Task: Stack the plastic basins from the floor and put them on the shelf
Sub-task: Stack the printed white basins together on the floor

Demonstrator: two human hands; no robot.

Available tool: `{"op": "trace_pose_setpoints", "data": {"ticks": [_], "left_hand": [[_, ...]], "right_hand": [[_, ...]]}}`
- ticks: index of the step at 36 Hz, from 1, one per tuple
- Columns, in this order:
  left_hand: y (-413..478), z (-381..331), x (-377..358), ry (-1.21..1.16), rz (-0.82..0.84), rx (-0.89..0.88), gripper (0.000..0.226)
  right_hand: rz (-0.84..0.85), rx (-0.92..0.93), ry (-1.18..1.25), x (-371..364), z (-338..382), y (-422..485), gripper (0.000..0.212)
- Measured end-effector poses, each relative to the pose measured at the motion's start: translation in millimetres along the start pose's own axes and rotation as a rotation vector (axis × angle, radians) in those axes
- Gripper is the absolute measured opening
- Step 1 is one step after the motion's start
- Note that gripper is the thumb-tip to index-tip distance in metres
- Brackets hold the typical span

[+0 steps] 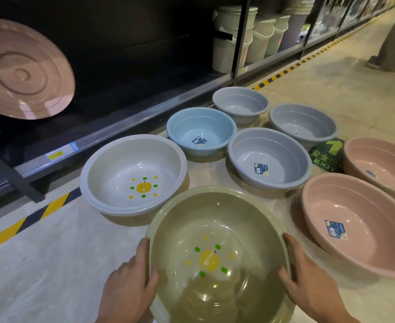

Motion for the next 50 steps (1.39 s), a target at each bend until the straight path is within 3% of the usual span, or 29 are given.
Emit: {"op": "trace_pose_setpoints", "data": {"ticks": [4, 11, 16, 25, 29, 43, 48, 50], "left_hand": [[2, 7, 12, 0.110, 0.004, -0.017, 0.074], [20, 29, 66, 0.346, -0.027, -0.104, 0.039], [31, 34, 118, 0.387, -0.062, -0.065, 0.031], [68, 69, 167, 0.400, -0.070, 0.010, 0.030], [88, 87, 170, 0.424, -0.075, 0.062, 0.038], [161, 145, 127, 0.397, 0.046, 0.156, 0.034], [195, 165, 111, 0.340, 0.062, 0.196, 0.021], [207, 175, 101, 0.299, 0.099, 0.233, 0.031]], "right_hand": [[0.025, 0.006, -0.036, 7, 0, -1, 0.070], [-0.112, 0.162, -0.250, 64, 46, 14, 0.034], [-0.005, 0.343, -0.390, 83, 127, 24, 0.041], [-0.017, 0.569, -0.473, 81, 248, 75, 0.038], [-0.016, 0.598, -0.478, 66, 277, 104, 0.034], [0.030, 0.589, -0.536, -5, 310, 192, 0.036], [0.049, 0.580, -0.551, -30, 309, 230, 0.038], [0.081, 0.569, -0.528, -39, 308, 243, 0.040]]}}
Point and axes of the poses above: each hand's wrist, its own y-axis towards the middle knuckle, its own x-axis out of the back of the hand, z = x × y, the point moved 8 cm from there along y, towards the middle knuckle, and after that the axes turned 5 degrees about y, right-handed, at the moved point
